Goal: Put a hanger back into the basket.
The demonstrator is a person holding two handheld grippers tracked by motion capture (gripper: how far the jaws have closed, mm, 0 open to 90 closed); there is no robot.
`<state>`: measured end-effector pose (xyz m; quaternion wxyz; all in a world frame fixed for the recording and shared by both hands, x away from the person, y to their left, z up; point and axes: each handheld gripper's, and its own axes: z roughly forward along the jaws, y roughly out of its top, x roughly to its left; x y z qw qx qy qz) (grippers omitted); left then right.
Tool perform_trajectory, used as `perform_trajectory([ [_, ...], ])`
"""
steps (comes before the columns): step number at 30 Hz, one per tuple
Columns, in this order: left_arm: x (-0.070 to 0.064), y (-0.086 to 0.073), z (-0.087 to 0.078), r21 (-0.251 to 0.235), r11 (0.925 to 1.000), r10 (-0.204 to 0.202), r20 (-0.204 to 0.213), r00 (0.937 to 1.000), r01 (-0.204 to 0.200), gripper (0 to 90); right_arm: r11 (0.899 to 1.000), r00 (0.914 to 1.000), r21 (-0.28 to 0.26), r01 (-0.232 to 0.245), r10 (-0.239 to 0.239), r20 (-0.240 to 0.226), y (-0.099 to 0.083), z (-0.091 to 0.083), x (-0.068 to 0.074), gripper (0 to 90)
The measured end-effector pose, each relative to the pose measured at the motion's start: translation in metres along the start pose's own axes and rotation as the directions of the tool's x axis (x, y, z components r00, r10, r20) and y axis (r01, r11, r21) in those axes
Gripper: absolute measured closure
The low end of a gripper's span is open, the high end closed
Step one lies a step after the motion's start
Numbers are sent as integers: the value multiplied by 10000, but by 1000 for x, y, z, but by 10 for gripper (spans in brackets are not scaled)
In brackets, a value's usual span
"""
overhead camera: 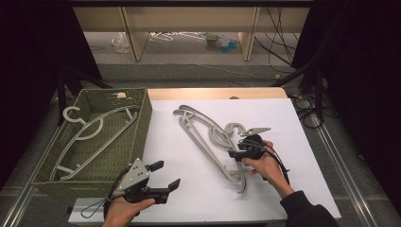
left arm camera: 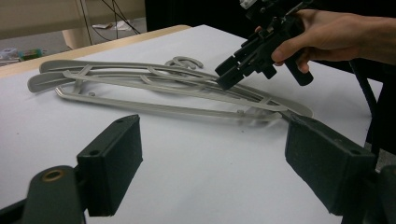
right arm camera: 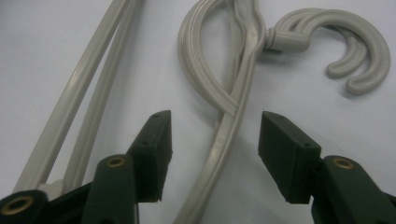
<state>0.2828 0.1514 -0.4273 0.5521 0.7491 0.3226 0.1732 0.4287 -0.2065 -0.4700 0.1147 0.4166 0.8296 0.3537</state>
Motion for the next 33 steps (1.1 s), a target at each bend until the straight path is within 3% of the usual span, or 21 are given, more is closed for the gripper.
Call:
perform_trajectory([
  [3, 1, 0, 0, 23, 10000, -34, 2, 10000, 34, 188, 9998, 10000, 189, 48, -48, -1, 3, 3, 0, 479],
  [12, 1, -1, 1, 70, 10000, -45, 14, 10000, 45, 192, 9948, 9977, 760, -675, 676, 13, 5, 16, -7, 608],
  [14, 1, -1, 1, 67, 10000, -45, 32, 10000, 45, 193, 9967, 9989, 686, -441, 448, -95, 5, 17, -9, 632],
  [15, 1, -1, 1, 80, 10000, -32, 31, 10000, 32, 193, 9951, 9970, 661, -736, 749, -185, 5, 17, -9, 653],
  [17, 1, -1, 1, 103, 9999, -44, 44, 10000, 43, 194, 9955, 9977, 683, -661, 671, -127, 6, 18, -11, 685],
  [19, 3, -1, 1, 84, 9997, 249, 86, 9997, -250, 196, 9948, 9978, 799, -639, 652, -134, 7, 17, -10, 704],
  [23, 2, -1, 1, 103, 9999, -54, 1, 10000, 54, 196, 9914, 9979, 1142, -638, 650, -74, 10, 16, -9, 728],
  [24, 4, -1, 1, 101, 9997, 219, 57, 9997, -220, 196, 9913, 9978, 1145, -648, 660, -63, 10, 16, -9, 730],
  [25, 2, -1, 1, 118, 9999, -37, -1, 10000, 37, 197, 9902, 9966, 1129, -823, 815, 116, 10, 16, -8, 737],
  [33, 3, -2, 1, 61, 9999, -89, 16, 10000, 89, 201, 9933, 9957, 749, -885, 862, 333, 18, 4, -6, 768],
])
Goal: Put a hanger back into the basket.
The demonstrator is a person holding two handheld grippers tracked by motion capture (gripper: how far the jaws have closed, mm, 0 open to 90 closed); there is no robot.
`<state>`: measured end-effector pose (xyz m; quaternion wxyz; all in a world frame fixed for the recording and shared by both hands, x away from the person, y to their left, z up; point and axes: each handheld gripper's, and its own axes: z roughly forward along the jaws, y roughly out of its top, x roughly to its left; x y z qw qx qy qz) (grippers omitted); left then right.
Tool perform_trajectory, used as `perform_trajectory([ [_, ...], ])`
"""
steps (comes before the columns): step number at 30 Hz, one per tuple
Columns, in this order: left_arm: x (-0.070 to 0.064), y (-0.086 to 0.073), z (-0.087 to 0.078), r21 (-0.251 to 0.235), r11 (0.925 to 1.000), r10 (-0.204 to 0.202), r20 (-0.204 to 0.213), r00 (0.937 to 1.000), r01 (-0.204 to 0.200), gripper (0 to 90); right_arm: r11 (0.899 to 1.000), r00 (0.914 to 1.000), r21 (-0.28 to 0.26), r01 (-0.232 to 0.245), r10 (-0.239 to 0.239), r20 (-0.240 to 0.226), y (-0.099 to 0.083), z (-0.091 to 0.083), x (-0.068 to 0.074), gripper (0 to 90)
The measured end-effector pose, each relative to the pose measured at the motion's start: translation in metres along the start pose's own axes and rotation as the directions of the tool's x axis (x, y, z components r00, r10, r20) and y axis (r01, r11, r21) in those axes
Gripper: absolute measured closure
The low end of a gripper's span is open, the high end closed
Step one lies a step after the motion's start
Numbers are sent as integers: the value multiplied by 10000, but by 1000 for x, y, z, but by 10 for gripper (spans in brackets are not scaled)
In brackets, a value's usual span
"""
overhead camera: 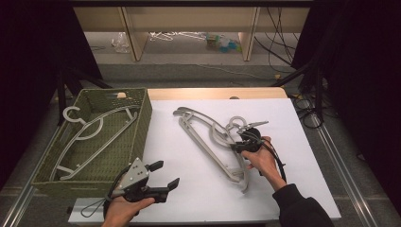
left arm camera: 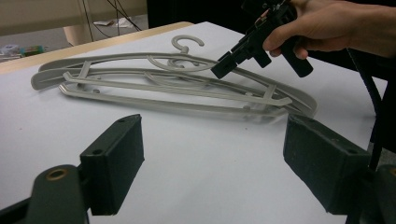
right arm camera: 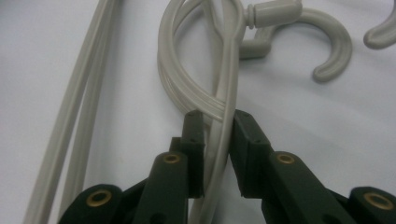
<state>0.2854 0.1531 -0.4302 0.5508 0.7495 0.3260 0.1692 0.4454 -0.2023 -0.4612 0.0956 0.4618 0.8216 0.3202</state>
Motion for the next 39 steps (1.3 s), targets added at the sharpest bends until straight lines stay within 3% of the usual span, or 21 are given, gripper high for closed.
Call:
perform_trajectory([
  [2, 0, 0, 0, 59, 10000, 25, -59, 10000, -24, 201, 9999, 9999, -17, 135, -135, 24, 0, -2, -1, 773],
  [8, 0, 0, 0, 106, 9999, 79, -64, 9999, -78, 202, 9994, 9999, -345, -54, 59, 157, 1, -2, 2, 783],
  [10, 0, 0, 0, 129, 9999, 87, -93, 9999, -85, 202, 9986, 9999, -524, 1, 5, 109, 2, -4, 3, 789],
  [11, 1, 0, 0, 149, 9998, 126, -79, 9999, -125, 203, 9975, 9996, -660, 244, -233, 182, 2, -3, 2, 791],
  [12, 1, -1, 0, 138, 9999, 86, -87, 9999, -84, 203, 9980, 9999, -632, -53, 60, 106, 3, -6, 4, 795],
  [17, 1, -1, 0, 157, 9999, 70, -69, 10000, -69, 204, 9923, 9991, -1185, 351, -376, -188, 5, -8, 5, 815],
  [20, 1, -1, 0, 168, 9998, 82, -72, 9999, -80, 204, 9921, 9973, -1065, 656, -687, -253, 8, -12, 9, 819],
  [27, 2, -1, -1, 129, 9999, 71, -133, 9999, -69, 207, 9918, 9928, -998, 804, -886, -808, 11, -25, 17, 820],
  [28, 4, 0, -1, 105, 9995, 297, -94, 9995, -296, 207, 9914, 9921, -1042, 791, -886, -890, 11, -27, 19, 820],
  [29, 3, -1, -1, 108, 9999, 112, -124, 9999, -111, 208, 9901, 9887, -987, 1002, -1102, -1017, 11, -32, 21, 821],
  [33, 3, -1, -1, 21, 10000, 61, -99, 9999, -61, 210, 9861, 9840, -953, 1360, -1456, -1024, 6, -39, 25, 821],
  [36, 3, 0, -2, 90, 9999, 134, -165, 9998, -133, 211, 9792, 9720, -581, 1944, -2003, -1232, 0, -46, 25, 821],
  [39, 3, 0, -2, 90, 9999, 119, -173, 9998, -117, 211, 9729, 9645, -644, 2222, -2290, -1312, -5, -47, 27, 821],
])
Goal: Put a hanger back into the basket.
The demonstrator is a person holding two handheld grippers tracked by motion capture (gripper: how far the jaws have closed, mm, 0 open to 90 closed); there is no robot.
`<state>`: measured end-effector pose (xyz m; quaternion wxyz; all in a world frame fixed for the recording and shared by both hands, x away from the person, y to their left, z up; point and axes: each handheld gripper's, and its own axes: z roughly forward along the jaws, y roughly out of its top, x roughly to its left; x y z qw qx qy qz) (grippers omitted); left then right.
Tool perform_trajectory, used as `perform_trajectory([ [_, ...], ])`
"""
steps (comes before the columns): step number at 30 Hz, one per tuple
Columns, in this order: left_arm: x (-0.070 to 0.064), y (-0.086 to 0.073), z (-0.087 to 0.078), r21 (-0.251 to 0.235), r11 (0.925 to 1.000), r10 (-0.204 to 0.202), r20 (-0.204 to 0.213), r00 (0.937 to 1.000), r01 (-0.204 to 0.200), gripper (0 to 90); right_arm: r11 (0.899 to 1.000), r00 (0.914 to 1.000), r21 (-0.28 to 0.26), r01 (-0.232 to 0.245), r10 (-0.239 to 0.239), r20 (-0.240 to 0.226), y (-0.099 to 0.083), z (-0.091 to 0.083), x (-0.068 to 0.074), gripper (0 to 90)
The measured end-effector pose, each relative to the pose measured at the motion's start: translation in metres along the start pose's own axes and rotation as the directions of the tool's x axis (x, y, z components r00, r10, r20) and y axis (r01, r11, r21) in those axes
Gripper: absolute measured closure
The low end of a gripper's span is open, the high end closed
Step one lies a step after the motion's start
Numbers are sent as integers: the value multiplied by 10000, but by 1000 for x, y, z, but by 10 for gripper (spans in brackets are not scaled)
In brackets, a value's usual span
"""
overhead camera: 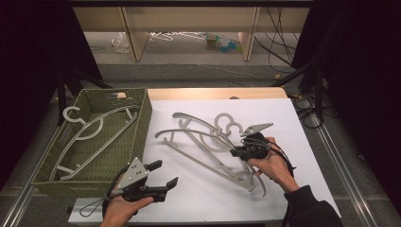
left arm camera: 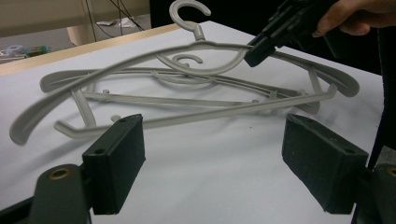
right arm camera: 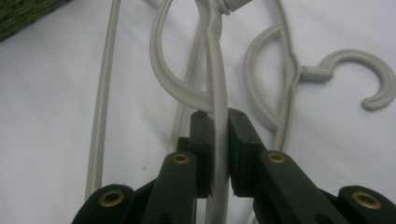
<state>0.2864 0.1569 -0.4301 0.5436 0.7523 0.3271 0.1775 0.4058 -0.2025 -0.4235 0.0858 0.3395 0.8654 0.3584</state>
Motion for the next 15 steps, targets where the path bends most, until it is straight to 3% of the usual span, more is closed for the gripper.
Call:
perform_trajectory([
  [3, 0, 0, 0, 1, 10000, 23, -16, 10000, -23, 213, 9985, 9985, 206, 505, -500, -243, -6, -2, 6, 821],
  [8, 0, 0, 1, 7, 10000, 38, -18, 10000, -38, 214, 9971, 9962, 260, 718, -703, -522, -10, -6, 11, 821],
  [9, 1, 0, 1, 1, 9997, 243, 15, 9997, -243, 214, 9966, 9960, 419, 712, -687, -576, -10, -9, 12, 821],
  [14, 1, 0, 4, 81, 10000, -15, 43, 10000, 14, 218, 9943, 9917, 190, 1046, -1029, -768, -17, -14, 18, 821],
  [15, 1, 0, 6, 60, 9999, -93, 127, 9999, 92, 217, 9929, 9900, 372, 1126, -1089, -900, -19, -17, 18, 821],
])
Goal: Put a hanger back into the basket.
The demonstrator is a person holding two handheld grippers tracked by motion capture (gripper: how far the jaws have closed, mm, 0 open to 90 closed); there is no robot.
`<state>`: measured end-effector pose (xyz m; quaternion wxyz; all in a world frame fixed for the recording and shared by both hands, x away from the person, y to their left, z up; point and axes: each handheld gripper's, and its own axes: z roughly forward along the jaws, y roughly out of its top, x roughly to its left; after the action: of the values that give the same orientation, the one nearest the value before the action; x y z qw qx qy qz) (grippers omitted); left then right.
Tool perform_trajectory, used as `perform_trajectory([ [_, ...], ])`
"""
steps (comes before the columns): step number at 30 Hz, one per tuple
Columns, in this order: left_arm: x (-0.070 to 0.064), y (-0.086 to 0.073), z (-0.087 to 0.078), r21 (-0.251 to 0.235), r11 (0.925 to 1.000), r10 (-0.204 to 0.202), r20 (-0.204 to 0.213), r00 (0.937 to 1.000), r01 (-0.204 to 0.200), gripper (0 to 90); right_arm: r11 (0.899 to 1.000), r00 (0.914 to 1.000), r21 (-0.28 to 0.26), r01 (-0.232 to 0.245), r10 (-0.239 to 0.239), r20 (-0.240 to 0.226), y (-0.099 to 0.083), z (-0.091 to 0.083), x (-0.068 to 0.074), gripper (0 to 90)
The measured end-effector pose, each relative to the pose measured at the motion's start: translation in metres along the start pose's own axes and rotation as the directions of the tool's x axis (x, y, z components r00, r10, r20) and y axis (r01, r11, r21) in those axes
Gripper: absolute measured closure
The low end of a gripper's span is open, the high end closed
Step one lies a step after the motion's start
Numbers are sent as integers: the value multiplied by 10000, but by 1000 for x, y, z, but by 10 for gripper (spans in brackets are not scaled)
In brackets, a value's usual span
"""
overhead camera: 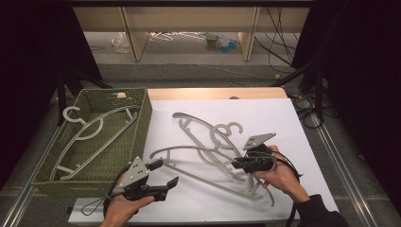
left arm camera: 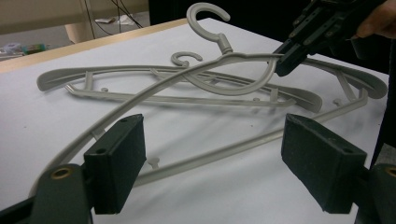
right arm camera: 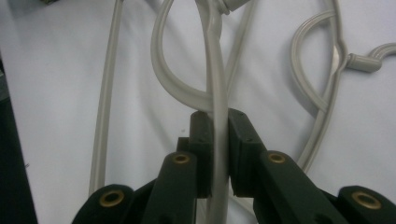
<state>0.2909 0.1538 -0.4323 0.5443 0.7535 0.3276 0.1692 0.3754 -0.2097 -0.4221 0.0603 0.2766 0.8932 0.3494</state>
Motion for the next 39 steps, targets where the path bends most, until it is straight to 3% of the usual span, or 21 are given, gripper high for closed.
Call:
perform_trajectory([
  [9, 0, 4, 10, 436, 9988, 207, 319, 9993, -221, 187, 9989, 9982, -1, 463, -463, -384, -15, -7, 15, 821],
  [13, 5, 5, 14, 589, 9978, 284, 250, 9993, -298, 188, 9984, 9978, 8, 557, -556, -361, -16, -9, 17, 821],
  [19, 4, 11, 29, 655, 9975, 246, 429, 9988, -273, 196, 9971, 9960, -57, 759, -761, -474, -16, -11, 20, 821],
  [24, -2, 21, 44, 695, 9959, 532, 721, 9960, -582, 210, 9955, 9940, -124, 941, -946, -550, -16, -11, 22, 821],
  [26, -3, 24, 50, 722, 9942, 734, 870, 9935, -797, 210, 9950, 9928, -103, 996, -1000, -662, -16, -12, 23, 821],
  [30, -8, 26, 61, 1054, 9905, 768, 1126, 9907, -888, 220, 9919, 9896, -117, 1267, -1272, -672, -15, -11, 27, 821],
  [32, -8, 26, 65, 1181, 9873, 904, 1288, 9875, -1058, 236, 9902, 9877, -124, 1393, -1399, -694, -15, -11, 29, 821],
  [34, -9, 28, 70, 1282, 9822, 1163, 1579, 9806, -1372, 315, 9873, 9845, -207, 1575, -1587, -744, -14, -10, 31, 821],
  [39, -11, 31, 75, 1559, 9745, 1317, 1841, 9740, -1612, 311, 9871, 9834, -127, 1598, -1603, -852, -14, -10, 32, 821],
])
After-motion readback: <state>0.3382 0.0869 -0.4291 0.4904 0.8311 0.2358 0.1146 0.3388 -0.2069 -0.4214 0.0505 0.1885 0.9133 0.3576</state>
